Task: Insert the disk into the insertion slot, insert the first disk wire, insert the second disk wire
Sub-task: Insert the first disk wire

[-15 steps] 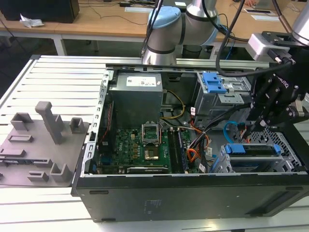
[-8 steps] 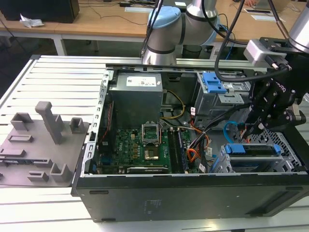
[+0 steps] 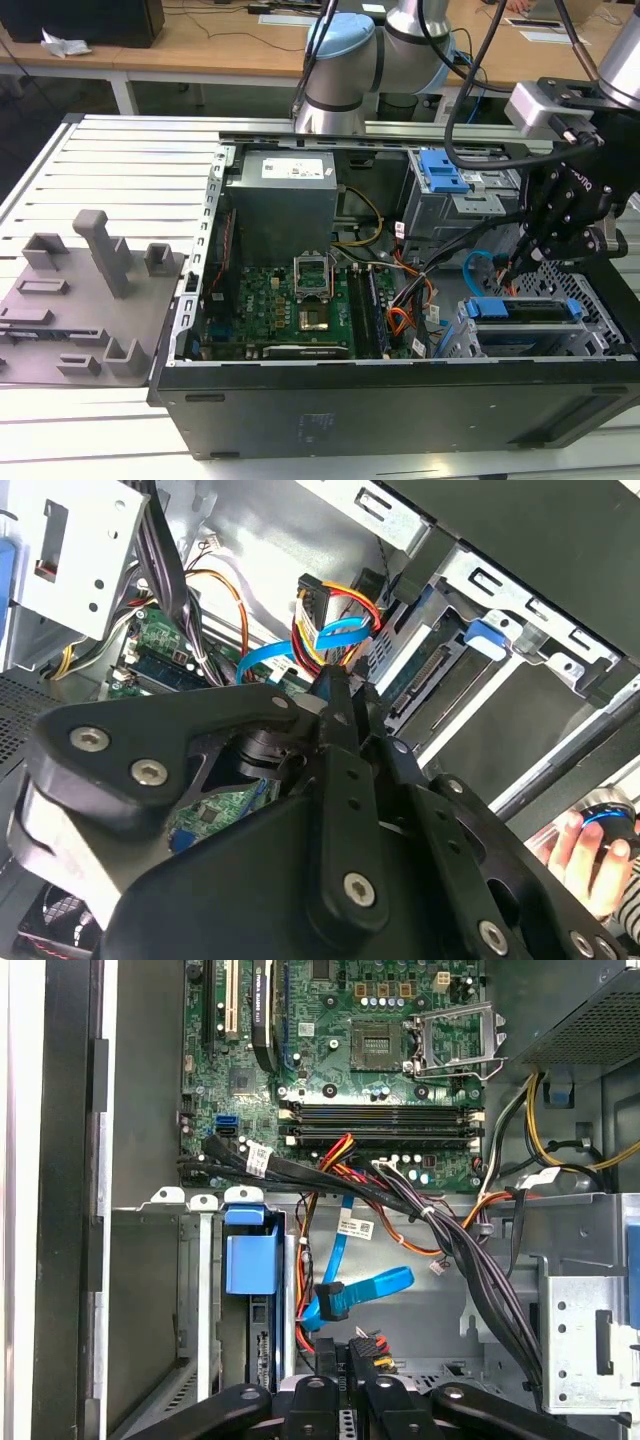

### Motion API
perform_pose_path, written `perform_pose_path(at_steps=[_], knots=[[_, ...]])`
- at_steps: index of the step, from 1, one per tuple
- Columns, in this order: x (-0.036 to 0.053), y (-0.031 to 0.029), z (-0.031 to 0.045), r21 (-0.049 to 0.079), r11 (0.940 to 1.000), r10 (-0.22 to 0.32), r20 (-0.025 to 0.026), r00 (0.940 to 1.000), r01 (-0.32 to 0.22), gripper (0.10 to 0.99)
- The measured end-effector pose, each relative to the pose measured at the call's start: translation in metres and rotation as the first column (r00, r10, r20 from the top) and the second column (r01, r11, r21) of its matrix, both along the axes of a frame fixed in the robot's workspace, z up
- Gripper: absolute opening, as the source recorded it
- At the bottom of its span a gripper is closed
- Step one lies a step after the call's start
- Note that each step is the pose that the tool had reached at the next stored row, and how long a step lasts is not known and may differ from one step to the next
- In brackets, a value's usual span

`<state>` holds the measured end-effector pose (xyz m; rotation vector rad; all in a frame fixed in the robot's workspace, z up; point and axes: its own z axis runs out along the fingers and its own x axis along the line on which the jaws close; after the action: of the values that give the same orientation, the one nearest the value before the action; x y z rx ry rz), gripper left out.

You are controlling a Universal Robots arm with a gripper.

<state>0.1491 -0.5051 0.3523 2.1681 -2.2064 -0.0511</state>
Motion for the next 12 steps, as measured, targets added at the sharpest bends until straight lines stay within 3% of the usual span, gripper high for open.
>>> perform_pose_path(at_steps=[6,12], knots=[[0.0,-0.0002,-0.0002,0.0,1.0,0.0,0.0,1.0,0.0,0.169],[0.0,-0.0128,-0.0001,0.0,1.0,0.0,0.0,1.0,0.0,0.169]])
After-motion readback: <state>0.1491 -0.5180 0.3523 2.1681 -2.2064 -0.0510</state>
